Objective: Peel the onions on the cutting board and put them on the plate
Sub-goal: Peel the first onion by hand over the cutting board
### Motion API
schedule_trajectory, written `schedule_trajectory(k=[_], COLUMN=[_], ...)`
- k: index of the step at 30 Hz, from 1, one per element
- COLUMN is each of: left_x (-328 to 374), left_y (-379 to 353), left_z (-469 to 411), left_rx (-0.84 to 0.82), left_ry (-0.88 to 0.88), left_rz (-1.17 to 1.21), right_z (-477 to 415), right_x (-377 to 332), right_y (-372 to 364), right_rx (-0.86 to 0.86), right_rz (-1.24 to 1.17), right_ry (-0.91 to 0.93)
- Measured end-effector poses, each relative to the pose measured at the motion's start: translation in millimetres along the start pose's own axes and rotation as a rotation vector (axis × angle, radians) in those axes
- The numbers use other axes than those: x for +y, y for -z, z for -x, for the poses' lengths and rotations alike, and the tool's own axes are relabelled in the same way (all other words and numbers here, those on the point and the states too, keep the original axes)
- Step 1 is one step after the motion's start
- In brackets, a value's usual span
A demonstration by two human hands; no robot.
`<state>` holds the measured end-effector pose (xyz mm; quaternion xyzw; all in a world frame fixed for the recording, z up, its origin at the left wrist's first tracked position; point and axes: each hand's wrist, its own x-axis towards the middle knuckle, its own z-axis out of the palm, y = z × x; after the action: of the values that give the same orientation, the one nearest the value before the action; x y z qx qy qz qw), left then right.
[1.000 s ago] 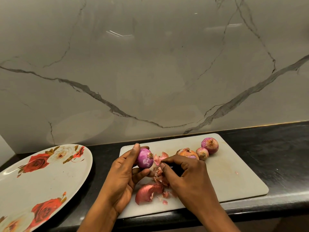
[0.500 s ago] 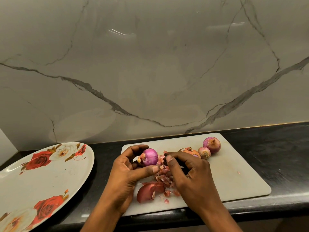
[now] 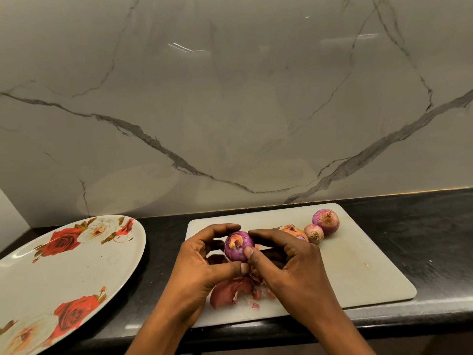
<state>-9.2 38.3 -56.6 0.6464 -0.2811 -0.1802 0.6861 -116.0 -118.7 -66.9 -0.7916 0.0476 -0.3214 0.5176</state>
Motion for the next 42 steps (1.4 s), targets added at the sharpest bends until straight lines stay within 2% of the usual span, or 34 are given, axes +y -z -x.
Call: schedule_trajectory(k=[6,12,20,30,37,42], left_x=[0.6,-3.6,-3.0,-2.2,0.7,2.4], left_y=[0.1,-1.1,-2.0,-0.6,2.2,-0.9], left_z=[0.7,1.1,1.0,2.0,2.5,1.4], left_rx=[-0.032,-0.002,-0.055,-0.069,-0.140,-0.105], left_ry=[-0.009,-0.068,-0.036,-0.027,0.037,0.062], left_rz=[0.031,-0.029,0.008,0.016,0.128,0.134], right_z=[-1.6,-8.6,-19.2,-16.3,-23.1,-24.7], right_x=[0.8,-1.8,-7.5,0.2,1.6,2.1], right_y=[2.5,8.5,17.7,1.1,4.9,6.7], right_rx=[0.096,-0.017,-0.080,0.046,0.001,-0.069], right_rz=[0.118,0.314,0.386,0.522,0.304,0.109], right_ry=[0.113,0.270,0.323,0.429,0.297,0.164])
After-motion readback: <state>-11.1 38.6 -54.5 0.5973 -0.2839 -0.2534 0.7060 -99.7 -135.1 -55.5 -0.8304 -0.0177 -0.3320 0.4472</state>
